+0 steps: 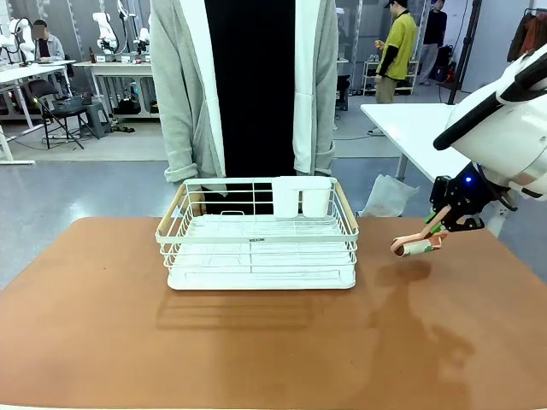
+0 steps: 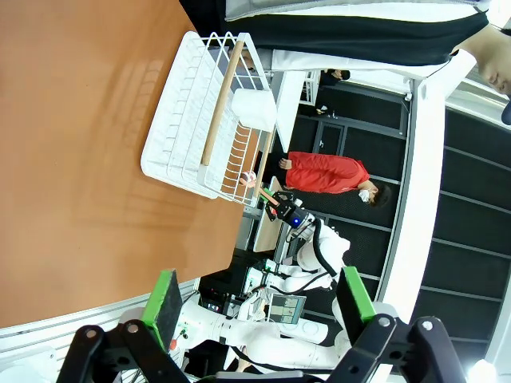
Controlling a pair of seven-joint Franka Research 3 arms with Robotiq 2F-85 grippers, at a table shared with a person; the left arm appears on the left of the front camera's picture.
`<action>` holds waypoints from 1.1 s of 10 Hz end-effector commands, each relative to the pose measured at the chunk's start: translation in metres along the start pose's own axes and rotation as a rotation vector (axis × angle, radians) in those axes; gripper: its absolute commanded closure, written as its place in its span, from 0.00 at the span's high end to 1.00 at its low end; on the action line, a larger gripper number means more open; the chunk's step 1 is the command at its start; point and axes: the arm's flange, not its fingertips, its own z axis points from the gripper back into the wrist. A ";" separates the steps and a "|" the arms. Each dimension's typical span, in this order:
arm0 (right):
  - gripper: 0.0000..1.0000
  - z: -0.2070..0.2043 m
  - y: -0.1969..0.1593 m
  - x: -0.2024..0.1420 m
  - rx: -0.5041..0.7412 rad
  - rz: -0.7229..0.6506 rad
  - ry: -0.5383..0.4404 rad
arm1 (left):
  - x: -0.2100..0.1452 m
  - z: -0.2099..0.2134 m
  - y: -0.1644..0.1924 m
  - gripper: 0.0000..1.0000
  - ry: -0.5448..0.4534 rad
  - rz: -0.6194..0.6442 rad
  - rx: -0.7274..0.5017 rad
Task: Clean the table.
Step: Place the Lint Roller down when the Dish drying rack is positioned in the middle of the table.
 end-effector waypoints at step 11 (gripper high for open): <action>1.00 0.009 -0.019 -0.027 -0.113 0.011 -0.024 | -0.001 0.003 -0.001 1.00 0.000 -0.009 -0.022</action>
